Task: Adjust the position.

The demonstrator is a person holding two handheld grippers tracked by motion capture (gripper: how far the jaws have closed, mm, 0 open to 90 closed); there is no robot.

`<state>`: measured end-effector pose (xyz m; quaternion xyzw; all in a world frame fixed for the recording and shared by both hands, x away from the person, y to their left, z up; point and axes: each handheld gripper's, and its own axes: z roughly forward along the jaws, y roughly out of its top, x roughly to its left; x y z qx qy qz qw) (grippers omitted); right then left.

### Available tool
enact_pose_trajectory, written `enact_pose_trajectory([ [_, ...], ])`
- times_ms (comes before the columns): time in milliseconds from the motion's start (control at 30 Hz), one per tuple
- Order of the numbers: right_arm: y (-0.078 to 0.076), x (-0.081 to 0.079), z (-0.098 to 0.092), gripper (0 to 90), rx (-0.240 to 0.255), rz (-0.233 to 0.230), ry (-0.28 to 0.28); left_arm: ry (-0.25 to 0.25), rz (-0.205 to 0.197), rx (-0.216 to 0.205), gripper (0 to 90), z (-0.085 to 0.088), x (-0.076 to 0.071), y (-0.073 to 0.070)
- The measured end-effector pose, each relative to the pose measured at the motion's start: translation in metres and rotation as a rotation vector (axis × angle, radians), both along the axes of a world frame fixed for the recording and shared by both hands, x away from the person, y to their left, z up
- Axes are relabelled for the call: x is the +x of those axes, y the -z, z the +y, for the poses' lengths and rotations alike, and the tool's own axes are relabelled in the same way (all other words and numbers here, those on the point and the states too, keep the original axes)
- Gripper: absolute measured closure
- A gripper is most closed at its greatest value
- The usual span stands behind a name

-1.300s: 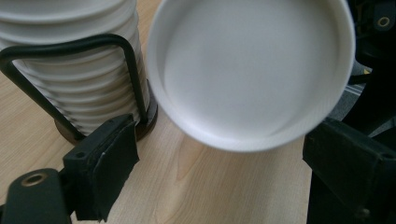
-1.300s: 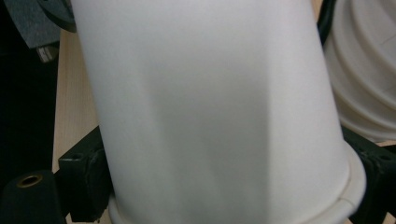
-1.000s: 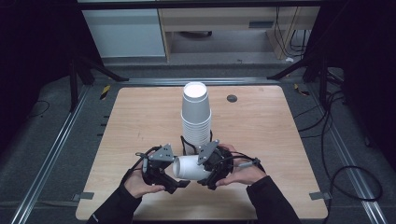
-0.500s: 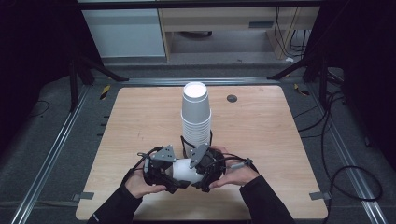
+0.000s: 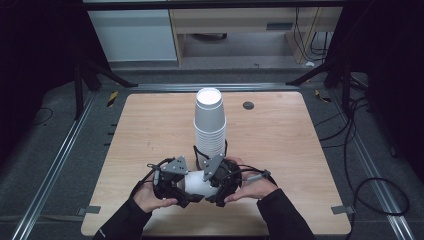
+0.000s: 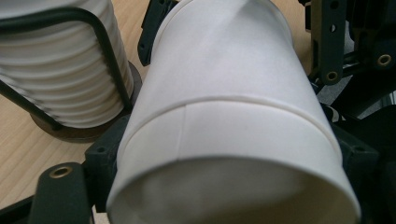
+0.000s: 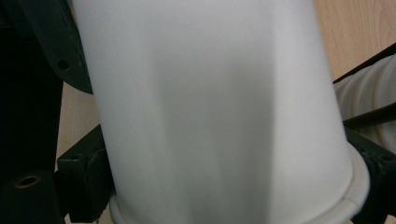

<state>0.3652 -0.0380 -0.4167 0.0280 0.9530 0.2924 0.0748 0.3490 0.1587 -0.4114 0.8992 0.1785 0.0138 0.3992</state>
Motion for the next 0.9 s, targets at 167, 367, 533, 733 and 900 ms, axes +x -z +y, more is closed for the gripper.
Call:
enact_pose_trajectory([
  [167,-0.001,0.001,0.0,8.0,0.007,0.01,0.007,-0.002,0.009,-0.015,19.1,0.001,0.001,-0.001],
  [367,-0.001,-0.001,0.0,4.8,0.01,0.008,0.003,0.0,0.014,-0.027,19.1,0.002,0.001,-0.001],
  [533,-0.004,-0.001,-0.003,3.5,0.032,0.017,0.007,-0.003,0.01,-0.038,19.1,0.005,0.002,-0.003],
  [733,-0.015,0.001,-0.017,2.7,0.097,0.02,0.039,-0.024,0.003,-0.061,19.0,0.013,0.003,-0.005],
  [900,-0.024,0.003,-0.039,2.6,0.187,0.025,0.094,-0.037,-0.016,-0.093,18.8,0.02,0.004,-0.007],
])
